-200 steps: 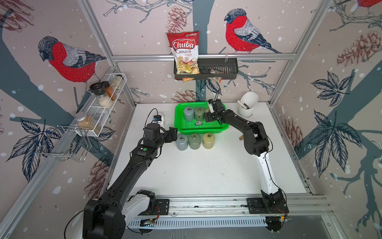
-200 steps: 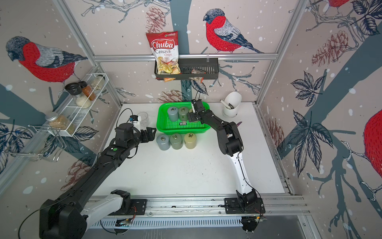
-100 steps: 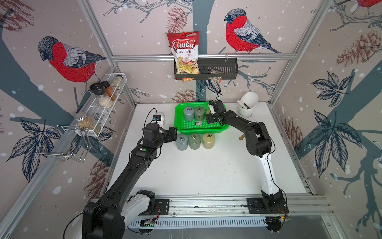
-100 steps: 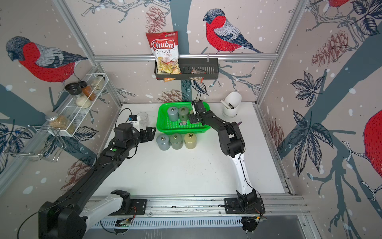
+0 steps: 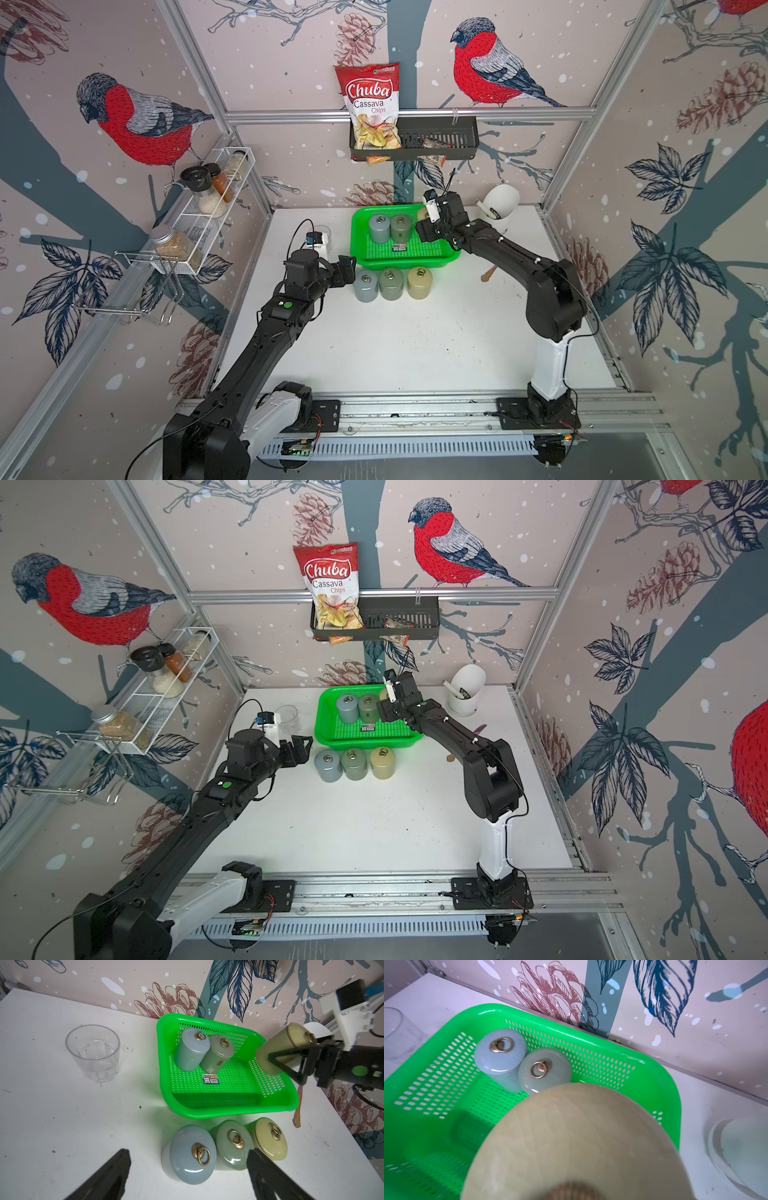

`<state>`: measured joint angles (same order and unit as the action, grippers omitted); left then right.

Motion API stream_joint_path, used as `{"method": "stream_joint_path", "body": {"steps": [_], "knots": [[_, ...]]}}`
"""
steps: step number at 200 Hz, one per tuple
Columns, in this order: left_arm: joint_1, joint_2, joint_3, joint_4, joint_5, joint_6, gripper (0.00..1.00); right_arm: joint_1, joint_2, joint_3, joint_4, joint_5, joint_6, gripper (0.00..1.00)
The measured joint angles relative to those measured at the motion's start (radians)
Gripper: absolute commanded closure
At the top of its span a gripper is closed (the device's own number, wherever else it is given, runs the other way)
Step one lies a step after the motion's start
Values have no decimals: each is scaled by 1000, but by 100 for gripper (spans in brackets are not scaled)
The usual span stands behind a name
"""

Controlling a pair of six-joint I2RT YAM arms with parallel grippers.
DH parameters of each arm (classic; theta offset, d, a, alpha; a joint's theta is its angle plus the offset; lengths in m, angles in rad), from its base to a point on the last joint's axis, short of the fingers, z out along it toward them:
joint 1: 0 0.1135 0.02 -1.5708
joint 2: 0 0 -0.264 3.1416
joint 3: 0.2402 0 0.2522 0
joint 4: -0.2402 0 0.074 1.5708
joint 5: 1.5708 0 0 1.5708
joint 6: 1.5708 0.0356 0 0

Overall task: Take the tea canister out of the basket
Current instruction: Place the tea canister at the center of the board.

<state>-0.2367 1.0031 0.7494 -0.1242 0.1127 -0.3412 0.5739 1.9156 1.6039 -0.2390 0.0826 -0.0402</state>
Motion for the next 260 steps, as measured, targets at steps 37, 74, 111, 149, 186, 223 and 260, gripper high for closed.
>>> {"method": "stream_joint_path", "body": {"steps": [37,74,111,149,186,223,260], "knots": [[0,-12,-11,0,-2,-6,8,93,-156,-108,5,21,-39,60],[13,-27,-16,-14,-39,-26,7,225,-288,-250,48,18,-43,60],[52,-40,-21,-21,-64,-29,6,361,-356,-399,94,-1,-39,60],[58,-39,-23,-23,-71,-37,6,457,-354,-473,147,-19,-18,60],[58,-41,-27,-23,-71,-36,6,545,-268,-479,215,-73,0,60],[58,-47,-32,-23,-70,-30,6,582,-168,-460,257,-66,43,60],[58,-51,-37,-23,-70,-26,6,601,-83,-446,305,-63,67,60]]}}
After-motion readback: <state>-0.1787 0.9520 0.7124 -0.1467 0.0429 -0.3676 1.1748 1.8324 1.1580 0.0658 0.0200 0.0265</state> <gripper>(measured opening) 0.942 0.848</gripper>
